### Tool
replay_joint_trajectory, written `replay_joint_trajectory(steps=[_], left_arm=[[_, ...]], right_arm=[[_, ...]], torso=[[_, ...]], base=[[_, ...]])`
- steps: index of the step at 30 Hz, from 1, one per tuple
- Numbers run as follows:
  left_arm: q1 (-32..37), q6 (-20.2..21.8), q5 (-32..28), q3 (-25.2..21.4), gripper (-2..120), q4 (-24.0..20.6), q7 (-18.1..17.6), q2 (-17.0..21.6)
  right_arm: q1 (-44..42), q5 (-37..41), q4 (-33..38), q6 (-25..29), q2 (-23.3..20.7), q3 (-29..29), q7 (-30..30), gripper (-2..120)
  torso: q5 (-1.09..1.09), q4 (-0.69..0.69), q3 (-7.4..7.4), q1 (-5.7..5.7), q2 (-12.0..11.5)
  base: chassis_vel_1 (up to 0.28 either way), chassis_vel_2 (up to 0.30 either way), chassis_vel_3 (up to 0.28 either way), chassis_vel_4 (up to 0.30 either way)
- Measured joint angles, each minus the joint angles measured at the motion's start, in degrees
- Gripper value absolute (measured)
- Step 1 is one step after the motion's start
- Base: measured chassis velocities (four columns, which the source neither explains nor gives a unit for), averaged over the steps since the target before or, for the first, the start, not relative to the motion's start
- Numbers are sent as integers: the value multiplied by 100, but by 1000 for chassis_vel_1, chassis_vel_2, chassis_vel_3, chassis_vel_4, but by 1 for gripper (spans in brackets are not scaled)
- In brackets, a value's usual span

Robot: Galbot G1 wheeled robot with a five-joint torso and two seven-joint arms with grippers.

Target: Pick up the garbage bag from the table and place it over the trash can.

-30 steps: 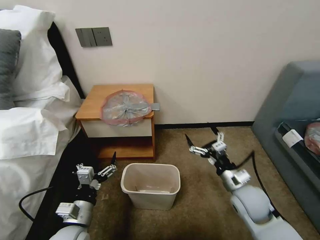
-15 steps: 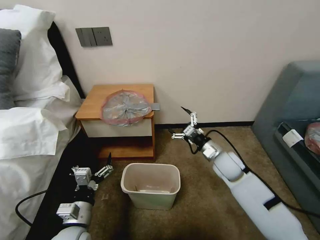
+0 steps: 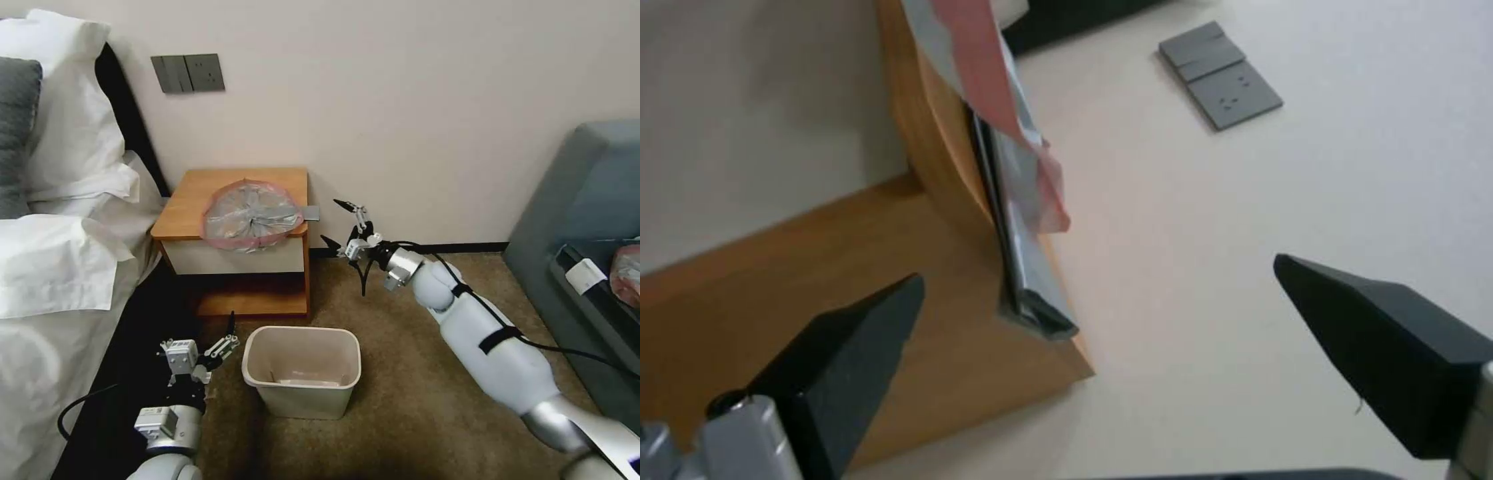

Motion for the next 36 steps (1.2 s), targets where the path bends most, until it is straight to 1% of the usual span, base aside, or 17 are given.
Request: replay_joint_trajectory(steps=[3,6,10,15,18,19,22,23,27,28,30,31,33,34,36], left_arm=[[-10,8,-11,5,100,6,-4,-4],[-20,16,-10,24,100,-17,-4,-28],[-33,20,-5,44,100,-2,-7,-49],[-27,18,4,63,100,14,-8,-61],[-14,4,16,88,100,25,-18,-62],[-14,4,16,88,100,25,-18,-62],[-19,1,14,81,100,25,-29,-54],[-19,1,14,81,100,25,-29,-54],[-49,0,4,81,100,26,-44,-55],[-49,0,4,81,100,26,-44,-55],[-61,2,1,94,100,37,-48,-56],[-61,2,1,94,100,37,-48,-56],[-70,2,0,103,100,52,-51,-56],[-70,2,0,103,100,52,-51,-56],[-74,3,-2,107,100,54,-55,-53]], right_arm=[[193,-164,-364,94,153,-34,41,100],[315,-283,-573,150,225,-95,79,100],[526,-369,-807,170,319,-216,120,100],[699,-485,-967,204,427,-235,154,100],[863,-628,-1120,230,503,-302,169,84],[863,-628,-1120,230,503,-302,169,84],[856,-613,-1101,230,461,-353,150,70],[856,-613,-1101,230,461,-353,150,70],[827,-582,-1087,224,433,-394,128,52],[827,-582,-1087,224,433,-394,128,52],[817,-568,-1062,208,419,-423,112,42],[817,-568,-1062,208,419,-423,112,42],[808,-552,-1048,189,410,-436,101,30],[808,-552,-1048,189,410,-436,101,30],[792,-538,-1027,176,398,-446,98,24]], torso=[[0,0,0,0,0],[0,0,0,0,0],[0,-1,0,0,0],[0,0,0,0,0],[-1,-2,0,0,0],[-1,-2,0,0,0],[-1,-2,0,0,0],[-1,-2,0,0,0],[0,-1,0,0,0],[0,-1,0,0,0],[-1,0,1,0,0],[-1,0,1,0,0],[0,2,2,0,-1],[0,2,2,0,-1],[0,3,3,1,-1]], base=[[0,0,0,0],[0,0,0,0],[0,0,0,0],[0,0,0,0],[0,0,0,0],[0,0,0,0],[0,0,0,0],[0,0,0,0],[0,0,0,0],[0,0,0,0],[0,0,0,0],[0,0,0,0],[0,0,0,0],[0,0,0,0],[0,0,0,0]])
